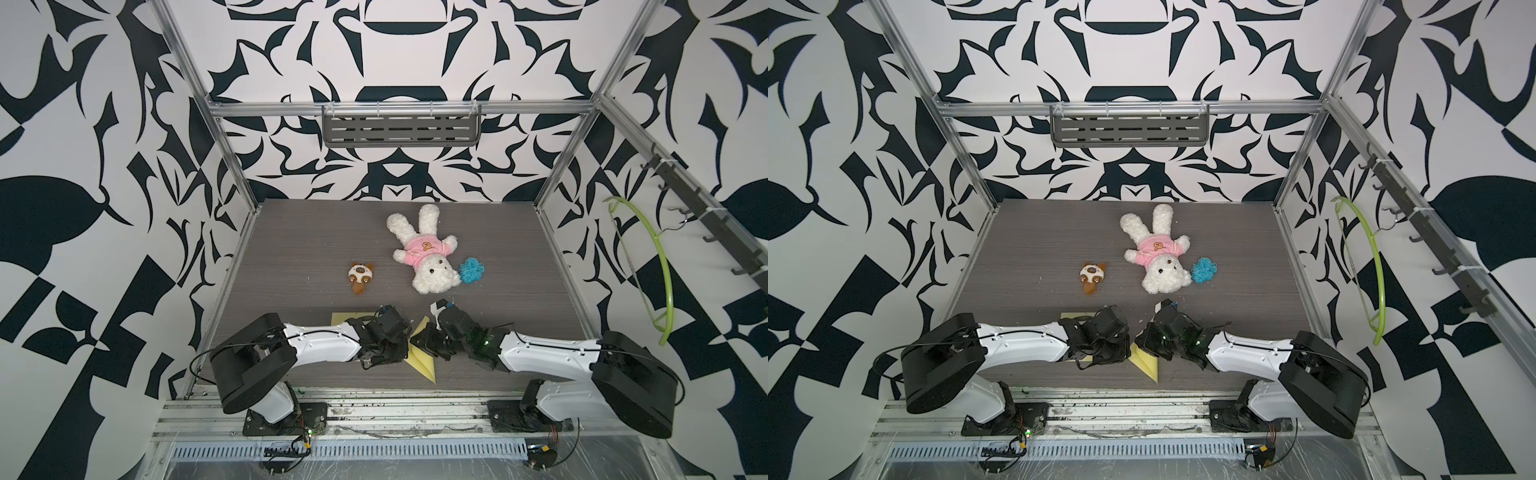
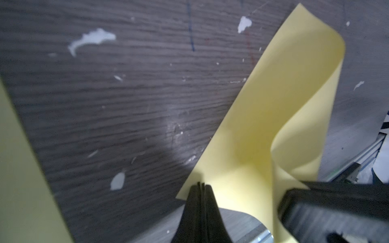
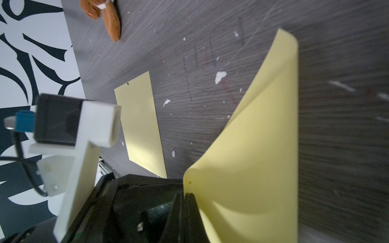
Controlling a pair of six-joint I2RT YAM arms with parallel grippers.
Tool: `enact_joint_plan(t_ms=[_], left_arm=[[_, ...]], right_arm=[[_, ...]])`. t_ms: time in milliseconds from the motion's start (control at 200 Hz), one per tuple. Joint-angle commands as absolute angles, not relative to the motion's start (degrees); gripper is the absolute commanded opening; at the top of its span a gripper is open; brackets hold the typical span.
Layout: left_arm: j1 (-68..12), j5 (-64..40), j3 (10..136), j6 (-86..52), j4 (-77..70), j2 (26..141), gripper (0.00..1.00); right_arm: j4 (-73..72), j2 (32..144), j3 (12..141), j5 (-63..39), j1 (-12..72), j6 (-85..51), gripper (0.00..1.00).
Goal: Fold the square paper diagonally
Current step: Fold the paper at the center of the board.
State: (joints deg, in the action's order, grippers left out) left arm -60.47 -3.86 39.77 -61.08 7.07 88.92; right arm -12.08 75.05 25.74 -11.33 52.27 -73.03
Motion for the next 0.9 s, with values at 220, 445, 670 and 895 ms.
enact_joint_plan(t_ms=[220,445,670,895], left_arm=[[-60.64,-1.43,37.96,-60.82,13.17,89.65,0.0],[-60.64,-1.4,38.05,-60.82,13.18,89.98,0.0],[-60.64,-1.21,38.05,-60.8,13.43,89.96,0.0],[-60.64,-1.15,38.12,-60.74,13.53,90.0,0.0]], right_arm=[[-19.52,79.85,25.07,-12.38,52.88,-74.9,0.0],[-22.03,82.84,25.49,-12.95,53.87,-75.41,0.0],[-22.81,84.72,25.49,-12.88,54.05,-75.1,0.0],[-24.51,86.23,25.33,-12.97,54.05,-75.35,0.0]])
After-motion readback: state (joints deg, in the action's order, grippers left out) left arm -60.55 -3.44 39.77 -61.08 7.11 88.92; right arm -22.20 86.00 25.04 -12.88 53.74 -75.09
